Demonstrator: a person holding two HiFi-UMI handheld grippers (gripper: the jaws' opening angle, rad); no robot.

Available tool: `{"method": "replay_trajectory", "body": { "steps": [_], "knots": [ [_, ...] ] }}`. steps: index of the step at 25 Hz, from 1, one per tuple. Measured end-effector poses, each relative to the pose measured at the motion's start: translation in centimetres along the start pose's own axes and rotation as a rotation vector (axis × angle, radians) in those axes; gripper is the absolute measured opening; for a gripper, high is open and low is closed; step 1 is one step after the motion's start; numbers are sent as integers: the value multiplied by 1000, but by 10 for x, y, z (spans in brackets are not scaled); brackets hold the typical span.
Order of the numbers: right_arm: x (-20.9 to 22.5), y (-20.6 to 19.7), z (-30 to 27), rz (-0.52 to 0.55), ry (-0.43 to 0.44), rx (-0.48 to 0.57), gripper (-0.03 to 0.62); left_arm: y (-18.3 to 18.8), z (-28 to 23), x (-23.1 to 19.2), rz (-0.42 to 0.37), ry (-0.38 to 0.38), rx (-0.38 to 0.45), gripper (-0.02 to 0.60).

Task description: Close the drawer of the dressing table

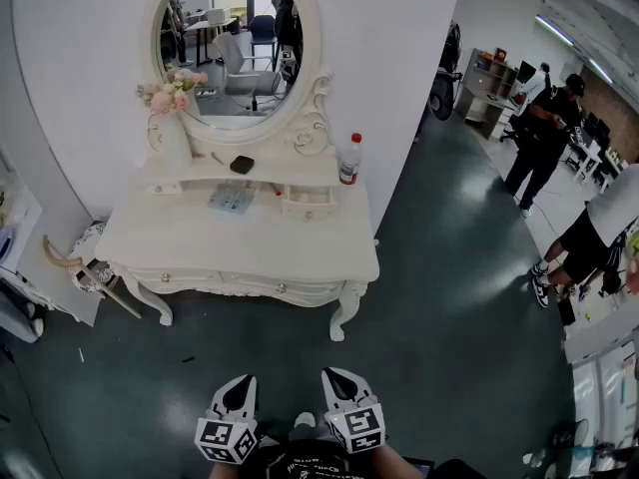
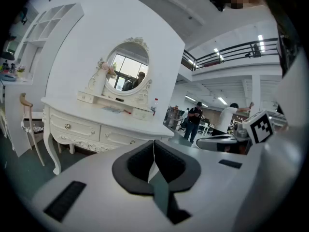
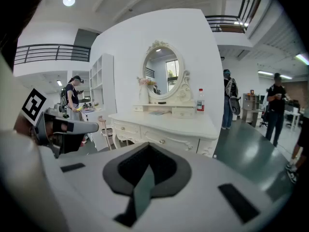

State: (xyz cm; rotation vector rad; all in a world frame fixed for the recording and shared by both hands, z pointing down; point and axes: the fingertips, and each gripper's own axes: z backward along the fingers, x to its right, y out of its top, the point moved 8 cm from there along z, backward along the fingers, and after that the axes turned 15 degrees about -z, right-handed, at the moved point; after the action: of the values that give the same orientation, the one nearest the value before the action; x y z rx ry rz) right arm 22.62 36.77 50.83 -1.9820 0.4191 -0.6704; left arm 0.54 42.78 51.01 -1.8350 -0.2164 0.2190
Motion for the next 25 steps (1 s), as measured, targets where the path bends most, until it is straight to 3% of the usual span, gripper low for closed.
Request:
{"method": "replay_trajectory", "body": {
  "steps": [14,19,25],
  "knots": [
    [29,2,11,-54,-57,46,9,-2,0,11,-1,10,-13,16],
    [31,-1,5,-91,3,-1,11,4,-11,7,-34,-5,-10,16],
    [30,3,-10,-80,-22,5,15,7,-29,-9,-26,-25,3,17]
  ]
}}
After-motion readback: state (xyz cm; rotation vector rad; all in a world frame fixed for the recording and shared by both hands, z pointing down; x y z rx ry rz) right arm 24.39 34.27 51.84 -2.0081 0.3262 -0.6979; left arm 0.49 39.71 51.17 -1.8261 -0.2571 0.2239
